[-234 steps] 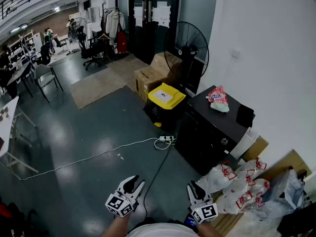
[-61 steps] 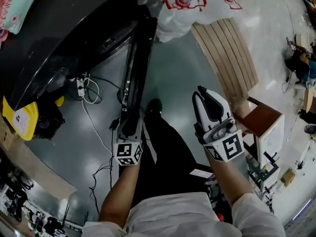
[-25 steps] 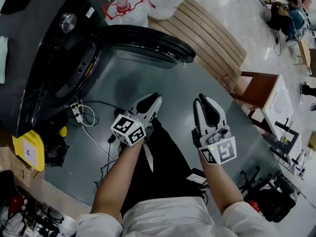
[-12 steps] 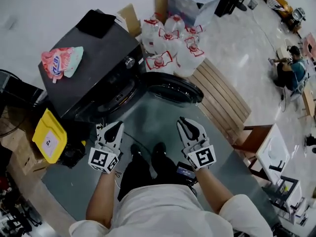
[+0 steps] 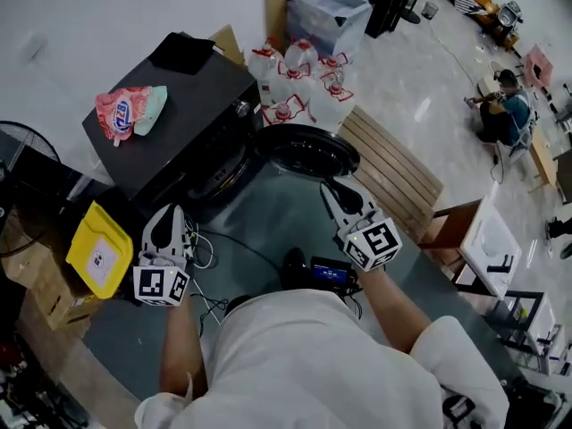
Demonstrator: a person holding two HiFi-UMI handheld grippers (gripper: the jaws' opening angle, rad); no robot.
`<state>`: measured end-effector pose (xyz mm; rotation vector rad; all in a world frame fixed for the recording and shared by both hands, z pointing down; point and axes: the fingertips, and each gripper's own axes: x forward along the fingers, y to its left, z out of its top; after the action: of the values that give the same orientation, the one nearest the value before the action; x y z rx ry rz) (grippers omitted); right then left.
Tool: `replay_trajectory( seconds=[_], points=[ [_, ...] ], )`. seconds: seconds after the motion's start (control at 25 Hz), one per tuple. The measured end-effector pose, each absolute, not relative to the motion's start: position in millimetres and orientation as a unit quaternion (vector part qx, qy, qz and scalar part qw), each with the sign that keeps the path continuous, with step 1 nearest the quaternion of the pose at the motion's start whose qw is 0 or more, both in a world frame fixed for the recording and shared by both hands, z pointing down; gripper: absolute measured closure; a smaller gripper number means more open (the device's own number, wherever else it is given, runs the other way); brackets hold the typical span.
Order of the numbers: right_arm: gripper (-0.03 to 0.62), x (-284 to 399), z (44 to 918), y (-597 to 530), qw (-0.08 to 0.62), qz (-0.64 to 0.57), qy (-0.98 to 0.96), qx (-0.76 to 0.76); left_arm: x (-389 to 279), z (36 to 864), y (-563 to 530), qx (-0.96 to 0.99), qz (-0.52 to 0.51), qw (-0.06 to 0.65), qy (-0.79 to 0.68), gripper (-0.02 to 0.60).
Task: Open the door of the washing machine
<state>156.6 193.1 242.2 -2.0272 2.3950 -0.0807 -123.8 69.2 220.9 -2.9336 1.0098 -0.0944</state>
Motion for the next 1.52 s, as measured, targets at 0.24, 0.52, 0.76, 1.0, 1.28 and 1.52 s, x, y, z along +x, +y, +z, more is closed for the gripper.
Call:
replay_trajectory(
  seconds=[0.24, 0.52, 0.76, 1.0, 1.28, 1.52],
  points=[
    [0.534, 94, 236, 220, -0.013, -0.004, 0.729, -0.684, -187, 232, 83, -0.954, -0.024, 0.001, 0.299, 0.569],
    [0.534, 22, 235, 249, -0.016, 0.006, 0.712, -0.702, -239, 249, 106, -0.967, -0.019, -0.02, 0.255, 0.569],
    [0.534, -18, 248, 271, -0.037, -0.01, 0.703, -0.71, -265, 272, 131, -0.97, -0.018, -0.044, 0.237, 0.568],
    [0.534, -41, 250, 277, -0.056, -0.005, 0.716, -0.696, -276, 291, 143, -0.969, -0.018, -0.071, 0.238, 0.558],
    [0.534, -40, 246, 282, -0.034, -0.002, 0.749, -0.662, -277, 281, 177, -0.96, -0.031, -0.059, 0.271, 0.529],
    [0.534, -11, 239, 311, -0.019, 0.009, 0.762, -0.647, -253, 271, 210, -0.955, -0.042, -0.054, 0.29, 0.529]
  ],
)
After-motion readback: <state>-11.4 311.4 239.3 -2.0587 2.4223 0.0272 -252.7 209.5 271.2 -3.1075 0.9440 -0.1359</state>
